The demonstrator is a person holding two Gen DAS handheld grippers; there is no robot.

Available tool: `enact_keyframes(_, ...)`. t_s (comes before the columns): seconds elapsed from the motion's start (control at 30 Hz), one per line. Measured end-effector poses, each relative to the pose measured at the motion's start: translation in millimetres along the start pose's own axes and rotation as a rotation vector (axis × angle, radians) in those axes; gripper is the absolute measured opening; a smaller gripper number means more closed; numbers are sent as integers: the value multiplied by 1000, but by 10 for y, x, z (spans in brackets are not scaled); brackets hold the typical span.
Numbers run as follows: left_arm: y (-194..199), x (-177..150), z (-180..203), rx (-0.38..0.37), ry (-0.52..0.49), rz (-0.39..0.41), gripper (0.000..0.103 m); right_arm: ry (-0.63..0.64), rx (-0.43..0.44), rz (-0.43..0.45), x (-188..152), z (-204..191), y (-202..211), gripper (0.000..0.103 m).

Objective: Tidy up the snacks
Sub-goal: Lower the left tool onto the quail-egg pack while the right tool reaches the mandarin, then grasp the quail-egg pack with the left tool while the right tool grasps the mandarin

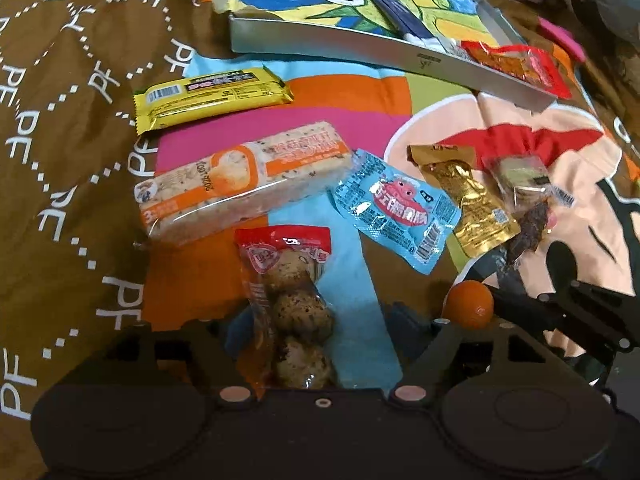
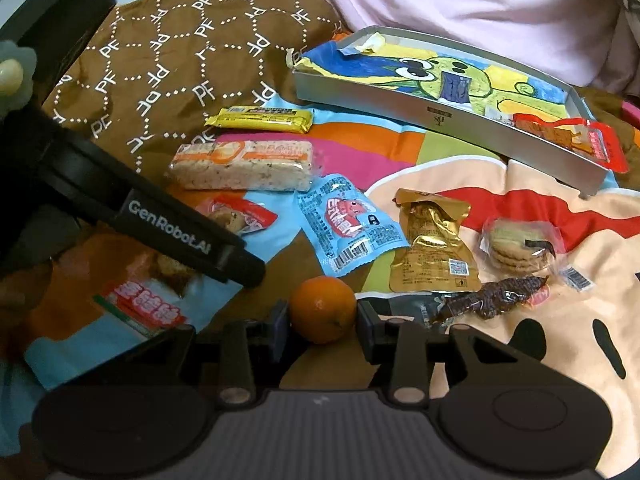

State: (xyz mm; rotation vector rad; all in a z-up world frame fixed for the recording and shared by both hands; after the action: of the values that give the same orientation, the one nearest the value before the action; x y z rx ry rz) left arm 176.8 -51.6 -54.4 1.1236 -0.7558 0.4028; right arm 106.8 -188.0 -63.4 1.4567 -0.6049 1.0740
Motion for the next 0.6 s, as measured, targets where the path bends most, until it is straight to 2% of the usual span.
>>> enact_keyframes(0.13, -3, -4, -3, 4, -16, -3, 71, -6, 2, 7, -19, 17, -16, 45)
enact_keyframes(0.3, 21, 10, -59, 29, -25, -2, 50, -18, 6, 13, -31, 48, -37, 47)
enact_keyframes(0.37, 28, 9, -69, 26, -28, 0, 48, -24, 13, 13, -33, 57, -45, 46)
enact_keyframes(0.43, 37, -1, -61, 25, -32, 6, 46, -28, 25, 13, -31, 58, -47, 40)
enact_keyframes(0.6, 92, -11, -38, 9, -21, 10, 42, -3, 16, 24, -12, 21, -20, 39)
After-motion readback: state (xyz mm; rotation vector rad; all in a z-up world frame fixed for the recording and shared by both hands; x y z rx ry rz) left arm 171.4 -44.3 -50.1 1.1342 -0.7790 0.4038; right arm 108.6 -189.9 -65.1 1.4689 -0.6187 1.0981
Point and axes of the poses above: each gripper's, at about its wrist camera, not at the fingertips, and y roughly against the way its jaws point, z to its right, x to its top, the point moved 1 cm from there along -y, roughly the way its jaws point, and after that the axes turned 15 degrees about z, right-handed, at the moved point
